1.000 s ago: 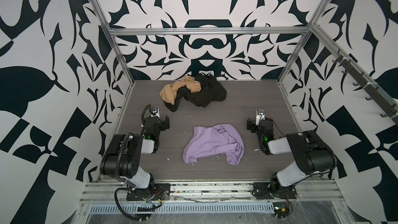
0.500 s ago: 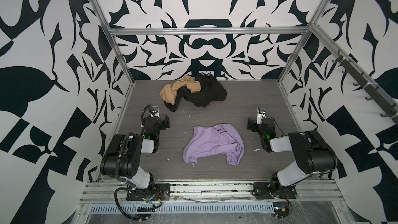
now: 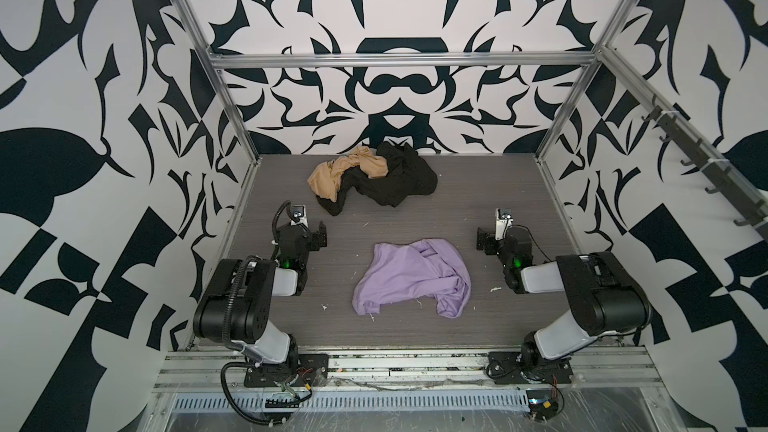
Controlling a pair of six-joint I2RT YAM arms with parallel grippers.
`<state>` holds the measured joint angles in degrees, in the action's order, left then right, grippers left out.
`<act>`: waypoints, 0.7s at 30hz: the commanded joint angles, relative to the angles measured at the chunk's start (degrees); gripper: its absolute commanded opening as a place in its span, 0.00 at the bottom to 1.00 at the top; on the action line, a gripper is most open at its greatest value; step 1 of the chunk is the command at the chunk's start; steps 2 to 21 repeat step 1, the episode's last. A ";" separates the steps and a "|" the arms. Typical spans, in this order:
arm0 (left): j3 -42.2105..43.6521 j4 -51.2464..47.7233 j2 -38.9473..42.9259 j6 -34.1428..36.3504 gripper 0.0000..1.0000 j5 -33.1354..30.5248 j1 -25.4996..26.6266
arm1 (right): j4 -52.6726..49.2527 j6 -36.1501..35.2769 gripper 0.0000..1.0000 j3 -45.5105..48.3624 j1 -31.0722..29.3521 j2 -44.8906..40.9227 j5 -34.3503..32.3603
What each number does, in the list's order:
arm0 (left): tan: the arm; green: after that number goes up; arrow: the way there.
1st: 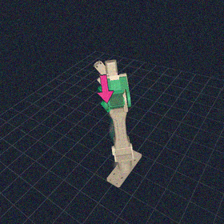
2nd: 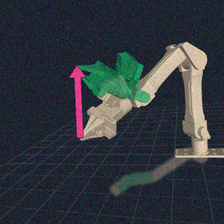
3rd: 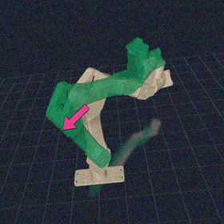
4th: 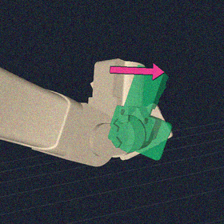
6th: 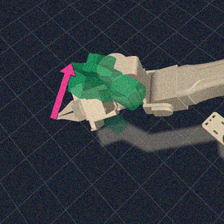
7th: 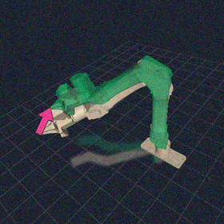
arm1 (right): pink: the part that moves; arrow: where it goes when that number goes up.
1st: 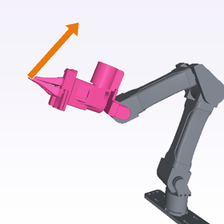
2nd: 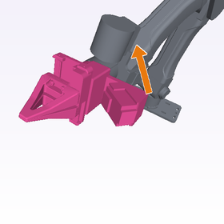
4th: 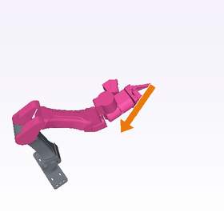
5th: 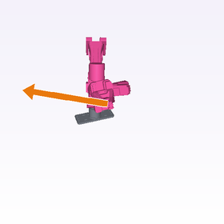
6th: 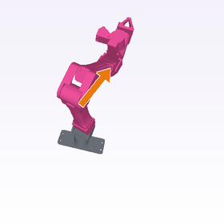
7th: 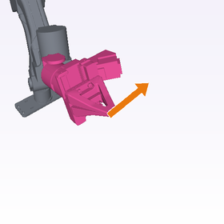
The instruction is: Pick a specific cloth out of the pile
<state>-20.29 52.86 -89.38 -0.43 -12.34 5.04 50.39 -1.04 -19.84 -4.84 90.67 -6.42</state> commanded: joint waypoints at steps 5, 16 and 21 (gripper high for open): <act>-0.28 1.37 -0.18 -0.45 1.00 0.53 -0.36 | 1.44 0.38 1.00 -1.02 0.18 -1.37 0.17; -0.28 1.37 -0.18 -0.45 1.00 0.53 -0.36 | 1.44 0.38 1.00 -1.02 0.18 -1.37 0.17; -0.28 1.37 -0.18 -0.45 1.00 0.53 -0.36 | 1.44 0.38 1.00 -1.02 0.18 -1.37 0.17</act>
